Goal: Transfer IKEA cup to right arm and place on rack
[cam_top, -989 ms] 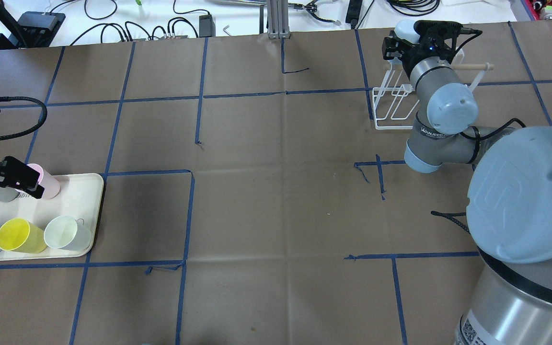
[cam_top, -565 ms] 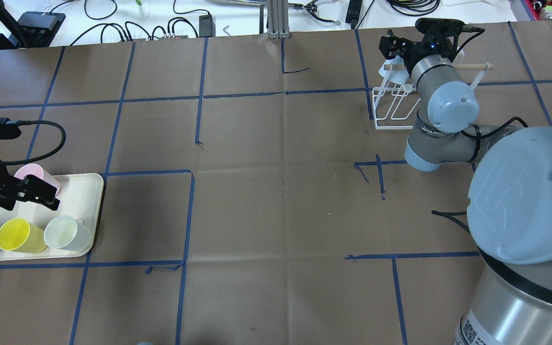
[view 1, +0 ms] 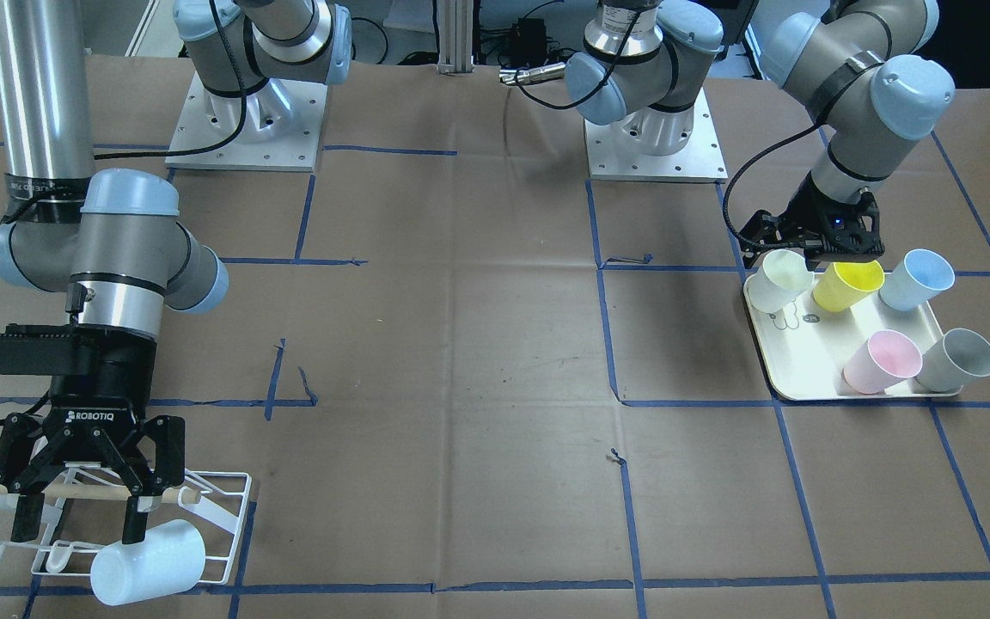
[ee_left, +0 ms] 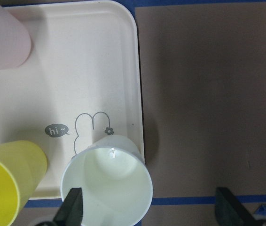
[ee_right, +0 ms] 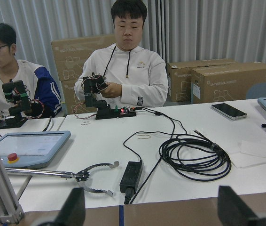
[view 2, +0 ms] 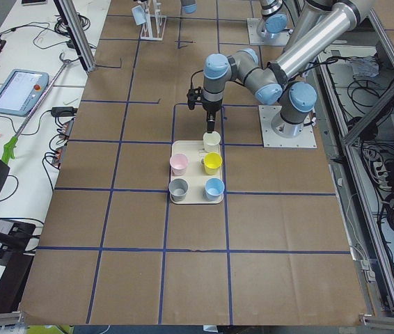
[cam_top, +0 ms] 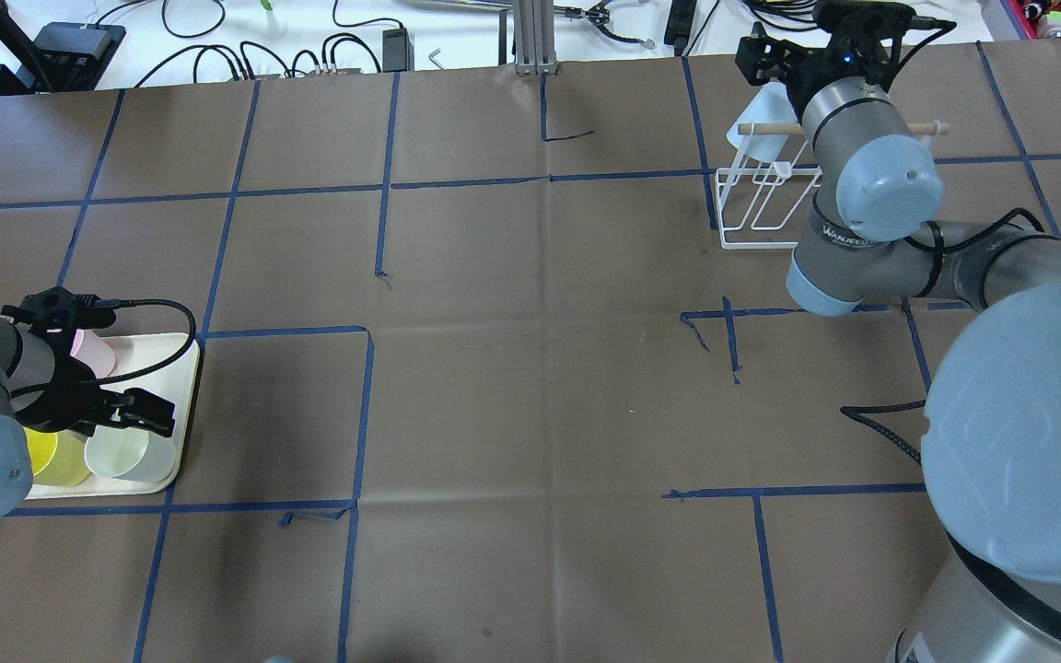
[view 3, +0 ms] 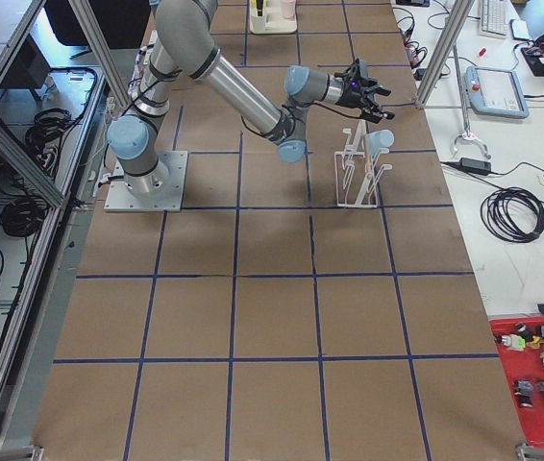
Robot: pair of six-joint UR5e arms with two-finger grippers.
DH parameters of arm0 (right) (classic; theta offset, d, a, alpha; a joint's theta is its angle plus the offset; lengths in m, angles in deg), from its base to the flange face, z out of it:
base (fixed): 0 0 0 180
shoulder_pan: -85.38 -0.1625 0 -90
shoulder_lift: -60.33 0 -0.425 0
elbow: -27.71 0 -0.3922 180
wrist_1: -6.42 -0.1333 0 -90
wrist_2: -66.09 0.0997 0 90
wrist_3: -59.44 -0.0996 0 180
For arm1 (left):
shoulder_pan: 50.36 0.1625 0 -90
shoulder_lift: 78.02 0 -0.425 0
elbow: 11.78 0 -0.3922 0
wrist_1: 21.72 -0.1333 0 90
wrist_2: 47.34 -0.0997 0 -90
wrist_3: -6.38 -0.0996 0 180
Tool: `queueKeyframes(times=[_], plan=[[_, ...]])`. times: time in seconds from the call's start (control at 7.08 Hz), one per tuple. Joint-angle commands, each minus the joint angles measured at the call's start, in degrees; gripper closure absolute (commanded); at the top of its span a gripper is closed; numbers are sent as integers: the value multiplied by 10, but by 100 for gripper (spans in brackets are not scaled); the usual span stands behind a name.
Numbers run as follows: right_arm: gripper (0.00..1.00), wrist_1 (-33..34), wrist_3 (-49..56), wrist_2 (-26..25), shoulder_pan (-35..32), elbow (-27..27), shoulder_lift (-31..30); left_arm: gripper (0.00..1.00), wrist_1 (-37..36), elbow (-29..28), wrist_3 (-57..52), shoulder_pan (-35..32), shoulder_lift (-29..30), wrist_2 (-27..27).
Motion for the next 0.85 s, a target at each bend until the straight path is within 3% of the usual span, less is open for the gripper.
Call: queueKeyframes(times=[0.0, 0.28, 0.57, 0.71], plan=[[0, -14, -1, 3, -30, 5, -71, 1, -46, 26, 1, 1, 41, -6], [0, -54, -5, 5, -53, 52, -144, 1, -40, 35, 1, 7, 35, -7], [0, -56, -149, 8, -56, 121, -205, 1, -42, 28, 0, 9, 33, -8], [0, -56, -194, 10, -66, 138, -222, 9, -42, 24, -1, 9, 32, -8]])
